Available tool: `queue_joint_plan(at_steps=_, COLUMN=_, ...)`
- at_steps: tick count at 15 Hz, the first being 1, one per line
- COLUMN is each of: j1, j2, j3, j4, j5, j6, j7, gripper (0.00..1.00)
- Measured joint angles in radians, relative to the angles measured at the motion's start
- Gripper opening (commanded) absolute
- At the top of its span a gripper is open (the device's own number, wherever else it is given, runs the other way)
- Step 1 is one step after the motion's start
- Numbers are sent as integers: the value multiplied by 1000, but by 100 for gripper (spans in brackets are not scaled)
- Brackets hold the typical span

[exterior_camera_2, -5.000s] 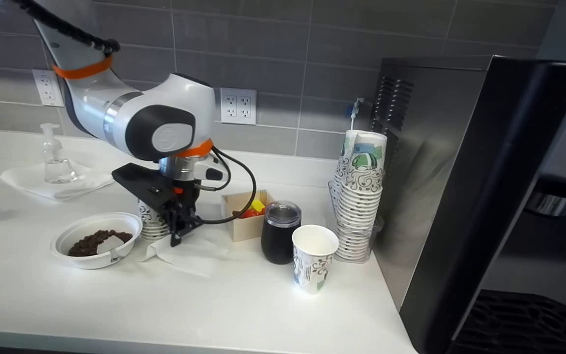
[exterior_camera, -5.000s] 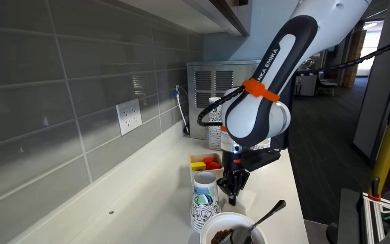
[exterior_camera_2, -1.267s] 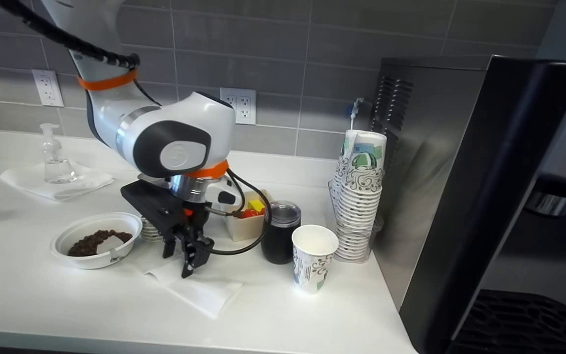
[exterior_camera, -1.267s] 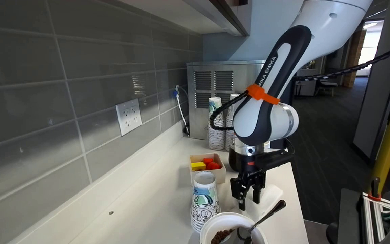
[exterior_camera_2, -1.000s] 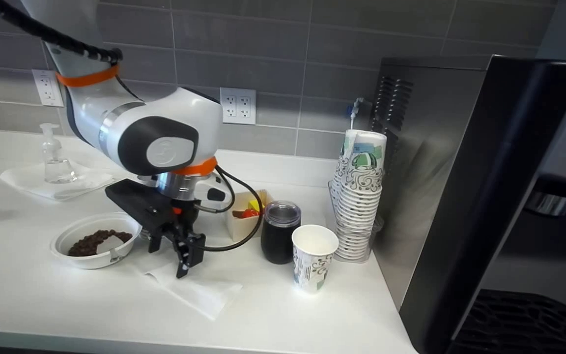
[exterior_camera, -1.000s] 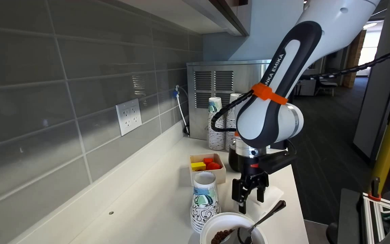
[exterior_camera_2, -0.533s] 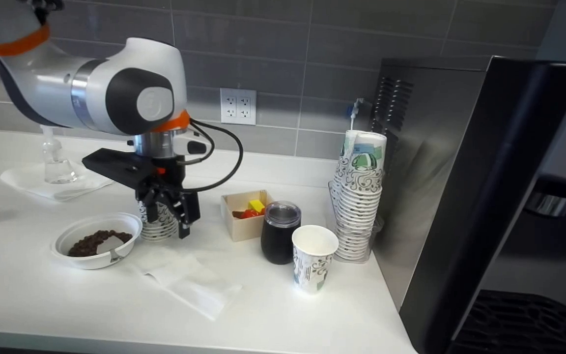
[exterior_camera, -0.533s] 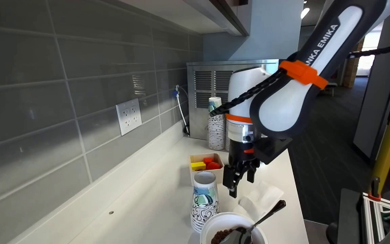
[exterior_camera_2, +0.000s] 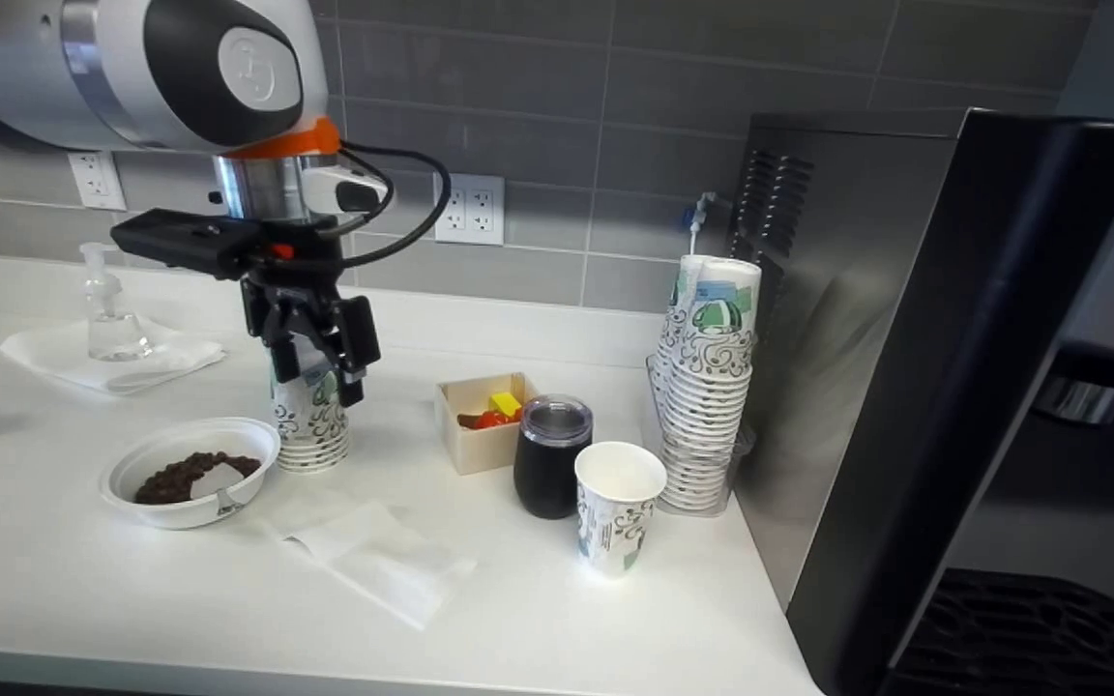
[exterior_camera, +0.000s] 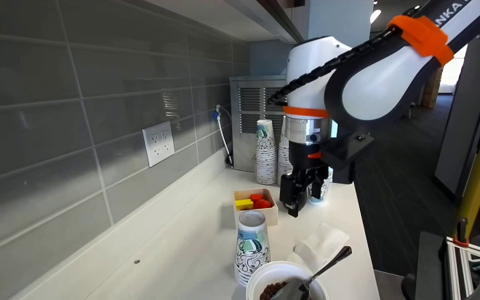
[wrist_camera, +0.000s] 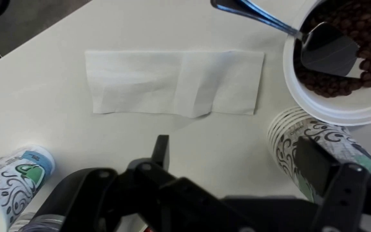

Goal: Clean the table

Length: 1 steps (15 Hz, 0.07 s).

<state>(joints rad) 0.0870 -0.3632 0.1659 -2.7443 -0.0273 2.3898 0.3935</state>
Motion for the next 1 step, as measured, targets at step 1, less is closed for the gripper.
queue_joint_plan(at_steps=1, j1=-1, j2=-19, j3=-1, j4=1, j5=1, j6=-20, j7=-1, gripper=100)
